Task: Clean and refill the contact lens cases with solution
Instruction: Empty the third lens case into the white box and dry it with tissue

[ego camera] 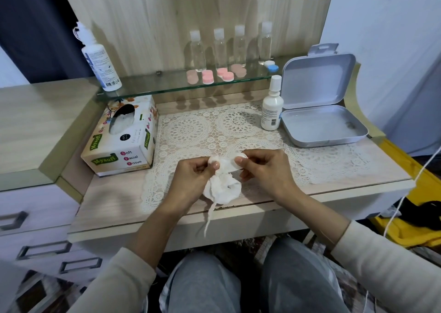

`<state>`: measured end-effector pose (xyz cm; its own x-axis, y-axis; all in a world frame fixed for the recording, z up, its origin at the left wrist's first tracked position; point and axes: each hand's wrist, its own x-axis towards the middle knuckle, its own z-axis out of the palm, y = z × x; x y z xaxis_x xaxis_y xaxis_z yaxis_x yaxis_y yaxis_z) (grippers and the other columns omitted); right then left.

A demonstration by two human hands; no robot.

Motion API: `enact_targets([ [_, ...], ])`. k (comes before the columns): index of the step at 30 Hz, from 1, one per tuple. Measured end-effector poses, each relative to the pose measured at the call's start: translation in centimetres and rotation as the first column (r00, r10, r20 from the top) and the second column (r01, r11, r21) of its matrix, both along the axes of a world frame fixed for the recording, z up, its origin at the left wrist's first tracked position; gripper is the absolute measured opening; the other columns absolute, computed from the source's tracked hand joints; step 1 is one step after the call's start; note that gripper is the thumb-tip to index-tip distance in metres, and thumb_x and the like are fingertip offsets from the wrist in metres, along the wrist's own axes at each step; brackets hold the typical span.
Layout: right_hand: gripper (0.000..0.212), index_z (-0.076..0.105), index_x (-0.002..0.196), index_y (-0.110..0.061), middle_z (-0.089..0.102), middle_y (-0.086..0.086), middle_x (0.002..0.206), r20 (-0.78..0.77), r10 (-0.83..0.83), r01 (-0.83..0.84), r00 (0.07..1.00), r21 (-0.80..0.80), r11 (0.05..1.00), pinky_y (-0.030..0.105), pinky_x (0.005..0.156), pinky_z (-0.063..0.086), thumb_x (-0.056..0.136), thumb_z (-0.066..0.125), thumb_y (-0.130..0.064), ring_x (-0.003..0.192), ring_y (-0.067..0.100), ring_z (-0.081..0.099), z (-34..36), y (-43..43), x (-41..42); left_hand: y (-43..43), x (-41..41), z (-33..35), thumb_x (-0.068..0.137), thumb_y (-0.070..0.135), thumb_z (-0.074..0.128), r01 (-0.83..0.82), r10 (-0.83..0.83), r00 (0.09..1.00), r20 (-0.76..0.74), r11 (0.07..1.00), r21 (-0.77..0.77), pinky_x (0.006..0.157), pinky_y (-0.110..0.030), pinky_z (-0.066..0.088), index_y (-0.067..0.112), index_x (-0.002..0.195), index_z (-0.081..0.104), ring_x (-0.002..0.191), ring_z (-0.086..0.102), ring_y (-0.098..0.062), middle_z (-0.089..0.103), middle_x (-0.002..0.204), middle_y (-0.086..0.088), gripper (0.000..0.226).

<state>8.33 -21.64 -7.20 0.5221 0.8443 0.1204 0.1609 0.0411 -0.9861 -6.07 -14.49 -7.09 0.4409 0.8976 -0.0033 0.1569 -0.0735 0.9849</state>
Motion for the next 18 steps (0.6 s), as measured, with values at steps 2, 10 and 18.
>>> enact_targets([
  [2, 0.014, 0.071, 0.090, 0.000, 0.066, 0.010, 0.059, 0.005, -0.004, 0.004, 1.000, -0.004, 1.000, 0.021, 0.050, 0.053, 0.078, 0.071, -0.007, 0.046, 0.011, 0.060, 0.0, -0.1, 0.0, -0.1, -0.1, 0.1, 0.082, 0.004, 0.065, 0.029, -0.029, 0.999, 0.028, 0.999, -0.029, 0.060, -0.020, 0.052, 0.010, 0.088, 0.070, 0.070, 0.067, -0.007, 0.072, 0.072, 0.005, 0.010],
  [10, 0.011, 0.070, 0.071, -0.017, 0.066, 0.011, 0.058, 0.065, 0.016, -0.018, 0.998, 0.024, 1.000, 0.027, 0.053, 0.056, 0.077, 0.072, -0.008, 0.047, 0.013, 0.060, 0.4, -0.4, -0.4, -1.0, 0.5, 0.5, 0.065, 0.012, 0.081, -0.075, 0.075, 0.997, 0.017, 0.997, 0.035, 0.056, -0.021, 0.052, 0.007, 0.083, 0.071, 0.068, 0.069, -0.015, 0.072, 0.074, -0.006, 0.021],
  [18, 0.003, 0.074, 0.079, -0.009, 0.070, 0.009, 0.067, 0.081, -0.027, 0.026, 0.996, 0.010, 1.000, 0.034, 0.061, 0.055, 0.076, 0.073, -0.009, 0.057, 0.019, 0.065, 0.3, -0.3, 0.0, -1.0, 0.8, 0.6, 0.076, 0.022, 0.073, -0.095, 0.094, 0.995, 0.011, 0.995, 0.014, 0.061, -0.040, 0.057, 0.006, 0.081, 0.073, 0.071, 0.070, -0.021, 0.073, 0.076, -0.007, 0.016],
])
